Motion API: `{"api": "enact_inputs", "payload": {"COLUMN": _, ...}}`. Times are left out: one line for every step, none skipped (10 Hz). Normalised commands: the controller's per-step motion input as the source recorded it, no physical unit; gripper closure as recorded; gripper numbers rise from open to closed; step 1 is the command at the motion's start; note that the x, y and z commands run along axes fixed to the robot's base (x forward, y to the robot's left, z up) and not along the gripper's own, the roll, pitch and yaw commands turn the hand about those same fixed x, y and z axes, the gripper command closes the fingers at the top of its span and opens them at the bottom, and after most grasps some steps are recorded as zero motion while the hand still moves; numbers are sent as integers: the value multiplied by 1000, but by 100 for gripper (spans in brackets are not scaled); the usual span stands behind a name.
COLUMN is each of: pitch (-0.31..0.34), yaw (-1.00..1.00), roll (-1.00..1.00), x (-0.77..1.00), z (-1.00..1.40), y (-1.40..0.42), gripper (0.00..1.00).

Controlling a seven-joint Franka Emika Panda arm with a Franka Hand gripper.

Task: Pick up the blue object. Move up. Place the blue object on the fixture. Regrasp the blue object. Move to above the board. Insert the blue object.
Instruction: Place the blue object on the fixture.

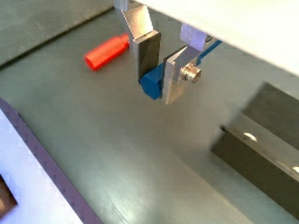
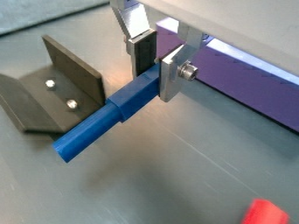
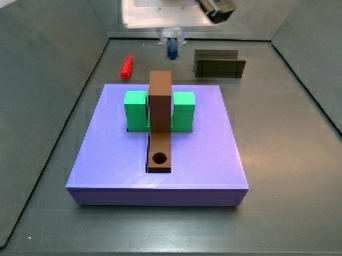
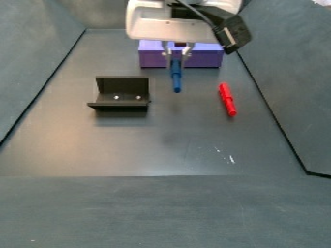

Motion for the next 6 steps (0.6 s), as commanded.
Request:
{"api": "enact_inputs", "payload": {"pitch": -117, "yaw": -63, "roll": -1000, "x": 600, "z": 63, "y": 103, "gripper": 100}}
{"api": "enact_inputs", "payload": {"pitch": -106, "yaw": -57, "roll": -1000, "x": 594, "z": 71, "y": 109, "gripper": 100}}
{"api": "enact_inputs", "payload": {"pitch": -97, "yaw": -49, "roll": -1000, "x": 580, "z": 77, "y": 114, "gripper": 100}}
{"api": "enact_inputs", "payload": {"pitch": -94, "yaw": -46, "roll": -1000, "x": 577, "z": 80, "y": 114, "gripper": 100}}
{"api": "enact_inputs", "payload": {"pitch": -94, "yaw": -46, "roll": -1000, "x": 574, "z": 77, "y": 114, "gripper": 100}}
{"api": "enact_inputs", "payload": {"pitch": -89, "yaw": -51, "roll": -1000, "x": 569, "z": 77, "y": 114, "gripper": 100}}
